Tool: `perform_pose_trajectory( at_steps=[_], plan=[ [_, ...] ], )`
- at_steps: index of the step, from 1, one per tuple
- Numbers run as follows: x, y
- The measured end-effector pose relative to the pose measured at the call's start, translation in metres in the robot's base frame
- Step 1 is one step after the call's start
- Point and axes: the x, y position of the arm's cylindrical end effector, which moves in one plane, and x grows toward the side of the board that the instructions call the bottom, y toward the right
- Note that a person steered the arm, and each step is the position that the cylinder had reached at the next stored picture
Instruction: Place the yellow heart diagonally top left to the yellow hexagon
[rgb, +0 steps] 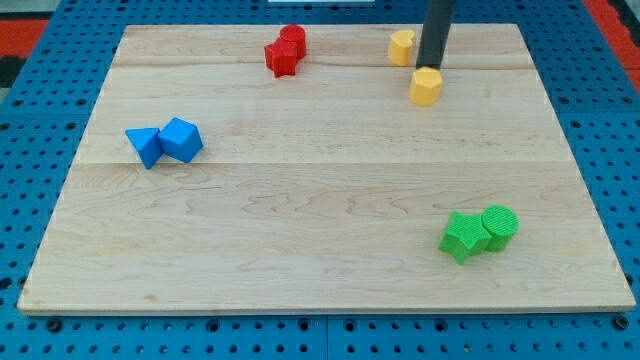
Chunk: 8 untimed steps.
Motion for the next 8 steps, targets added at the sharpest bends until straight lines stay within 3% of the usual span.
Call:
perform_pose_trajectory(
  at_steps=[1, 3, 4, 7, 8],
  plan=[
    [0.012, -0.004],
    [-0.097, 0.052],
    [-0.108, 0.018],
    [-0.026, -0.01],
    [-0.027, -0.01]
  ],
)
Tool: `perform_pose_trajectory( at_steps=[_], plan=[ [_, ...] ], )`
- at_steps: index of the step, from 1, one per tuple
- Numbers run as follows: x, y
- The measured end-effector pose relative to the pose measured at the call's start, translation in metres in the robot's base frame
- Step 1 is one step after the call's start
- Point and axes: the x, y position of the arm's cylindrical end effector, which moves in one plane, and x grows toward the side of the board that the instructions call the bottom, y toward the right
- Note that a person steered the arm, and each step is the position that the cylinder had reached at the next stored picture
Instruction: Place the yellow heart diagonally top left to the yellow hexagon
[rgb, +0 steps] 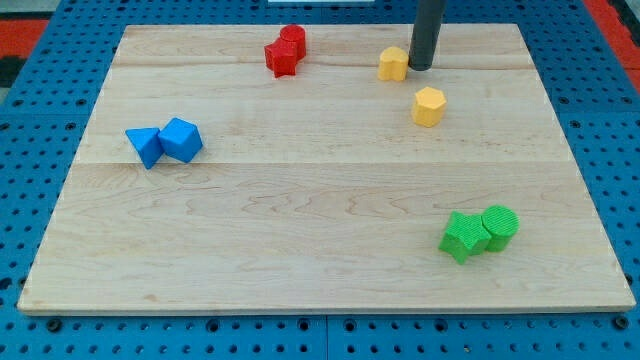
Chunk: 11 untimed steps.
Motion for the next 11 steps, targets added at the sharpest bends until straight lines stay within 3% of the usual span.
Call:
perform_pose_trajectory(
  at_steps=[3, 5, 7, 9, 11],
  plan=[
    [-0.007, -0.001],
    [-0.044, 0.002],
    [-0.054, -0.013],
    [0.004, -0.009],
    [0.004, -0.009]
  ],
)
